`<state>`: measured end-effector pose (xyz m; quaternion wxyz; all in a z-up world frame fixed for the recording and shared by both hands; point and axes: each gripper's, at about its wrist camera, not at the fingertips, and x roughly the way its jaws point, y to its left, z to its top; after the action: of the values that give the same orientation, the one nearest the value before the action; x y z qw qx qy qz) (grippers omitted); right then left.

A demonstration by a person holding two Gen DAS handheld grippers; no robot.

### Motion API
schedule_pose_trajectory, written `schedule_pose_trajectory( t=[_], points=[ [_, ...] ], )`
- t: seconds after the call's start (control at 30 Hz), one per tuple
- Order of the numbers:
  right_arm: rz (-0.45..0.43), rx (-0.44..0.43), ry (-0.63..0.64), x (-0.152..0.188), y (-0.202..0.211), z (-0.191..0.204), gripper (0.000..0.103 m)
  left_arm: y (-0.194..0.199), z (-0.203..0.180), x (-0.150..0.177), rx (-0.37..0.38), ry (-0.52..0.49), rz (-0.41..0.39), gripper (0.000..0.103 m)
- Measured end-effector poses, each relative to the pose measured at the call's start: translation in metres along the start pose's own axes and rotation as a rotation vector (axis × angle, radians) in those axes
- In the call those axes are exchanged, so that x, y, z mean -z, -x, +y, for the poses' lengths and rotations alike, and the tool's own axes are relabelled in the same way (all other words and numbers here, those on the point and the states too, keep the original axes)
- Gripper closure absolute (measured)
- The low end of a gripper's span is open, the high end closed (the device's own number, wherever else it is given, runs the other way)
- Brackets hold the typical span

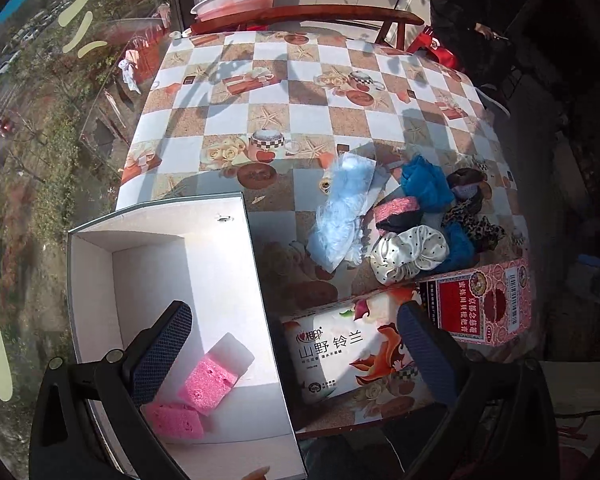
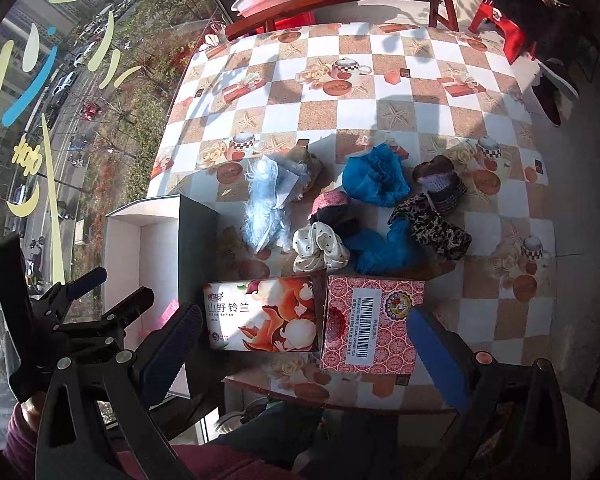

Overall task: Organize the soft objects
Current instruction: 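Grasp the blue fluffy duster with the left gripper while the right grasps the leopard scarf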

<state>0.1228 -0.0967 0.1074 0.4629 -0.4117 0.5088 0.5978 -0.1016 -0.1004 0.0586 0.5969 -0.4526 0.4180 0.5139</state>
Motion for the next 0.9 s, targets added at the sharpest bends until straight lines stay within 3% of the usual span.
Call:
schedule_pose_trajectory(
  t=[0.2, 0.43, 0.6, 0.7, 0.9],
  points=[
    [0.020, 0.015, -0.147, 0.009, 0.001, -0.068, 0.000, -0.071, -0.045, -0.050, -0.075, -0.122, 0.085, 0.000],
    [0.067, 0.049, -0.201, 0.013, -0.012, -0.119, 0.000, -0.134, -0.059, -0.074, -0.123, -0.128, 0.199, 0.000],
    [0.122, 0.040, -0.208, -0.014, -0.044, -0.143, 0.000, -0.151, -0.063, -0.080, -0.144, -0.110, 0.229, 0.001],
    [0.171, 0.006, -0.235, -0.035, -0.076, -0.152, 0.000, -0.160, -0.065, -0.081, -0.151, -0.112, 0.254, 0.008],
    [0.255, -0.046, -0.263, -0.067, -0.137, -0.158, 0.000, -0.177, -0.065, -0.083, -0.171, -0.088, 0.303, 0.013]
  ],
)
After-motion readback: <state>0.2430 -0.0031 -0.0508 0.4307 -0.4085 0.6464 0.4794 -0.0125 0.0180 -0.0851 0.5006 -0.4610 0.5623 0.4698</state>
